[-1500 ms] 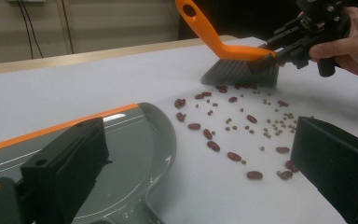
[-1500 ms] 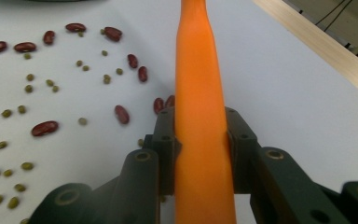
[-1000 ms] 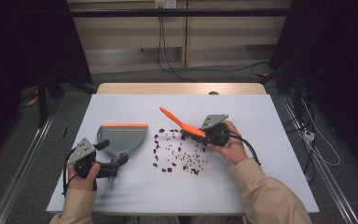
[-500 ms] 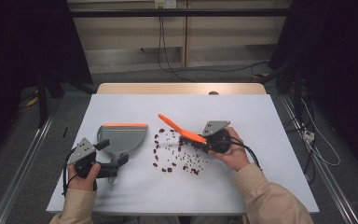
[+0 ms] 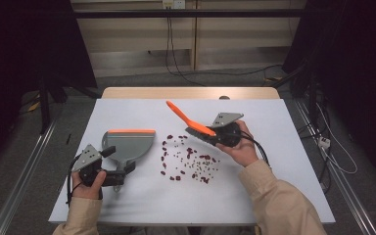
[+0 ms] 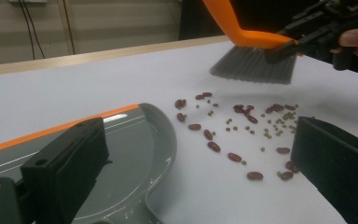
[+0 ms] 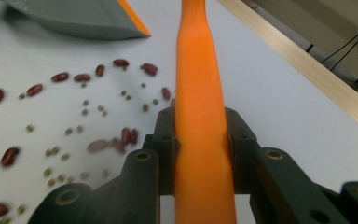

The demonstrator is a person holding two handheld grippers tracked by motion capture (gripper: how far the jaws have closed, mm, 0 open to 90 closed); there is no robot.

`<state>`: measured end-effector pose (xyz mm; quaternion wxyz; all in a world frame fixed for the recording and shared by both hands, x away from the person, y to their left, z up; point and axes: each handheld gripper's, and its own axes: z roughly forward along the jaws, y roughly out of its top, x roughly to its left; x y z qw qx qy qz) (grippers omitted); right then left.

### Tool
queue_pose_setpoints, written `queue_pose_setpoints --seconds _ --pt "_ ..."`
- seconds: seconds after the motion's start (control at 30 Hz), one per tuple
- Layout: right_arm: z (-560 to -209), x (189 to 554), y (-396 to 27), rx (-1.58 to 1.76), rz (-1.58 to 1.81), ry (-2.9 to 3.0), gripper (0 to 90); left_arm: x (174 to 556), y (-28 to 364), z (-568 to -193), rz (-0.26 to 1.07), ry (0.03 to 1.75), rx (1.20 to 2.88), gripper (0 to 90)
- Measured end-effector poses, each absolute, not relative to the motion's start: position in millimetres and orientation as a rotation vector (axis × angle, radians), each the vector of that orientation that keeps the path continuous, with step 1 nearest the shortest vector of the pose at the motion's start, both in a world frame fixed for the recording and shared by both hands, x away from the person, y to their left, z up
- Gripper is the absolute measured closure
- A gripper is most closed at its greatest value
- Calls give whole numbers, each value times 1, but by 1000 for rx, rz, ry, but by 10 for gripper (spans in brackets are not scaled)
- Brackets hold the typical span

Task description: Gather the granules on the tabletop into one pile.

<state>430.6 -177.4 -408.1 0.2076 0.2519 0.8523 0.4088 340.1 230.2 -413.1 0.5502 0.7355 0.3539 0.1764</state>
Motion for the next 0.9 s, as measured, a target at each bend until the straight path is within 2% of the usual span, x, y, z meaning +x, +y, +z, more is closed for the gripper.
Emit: queue_pose_setpoints --seconds 0.3,0.53,0.9 --pt "-422 470 -151 694 1122 2376 712 341 232 -414 411 849 1735 37" --pt "-427 487 -128 601 1073 2388 713 343 234 -415 413 861 1736 37" --pt "-433 477 -119 475 1082 2504 711 341 236 -415 418 864 1731 37"
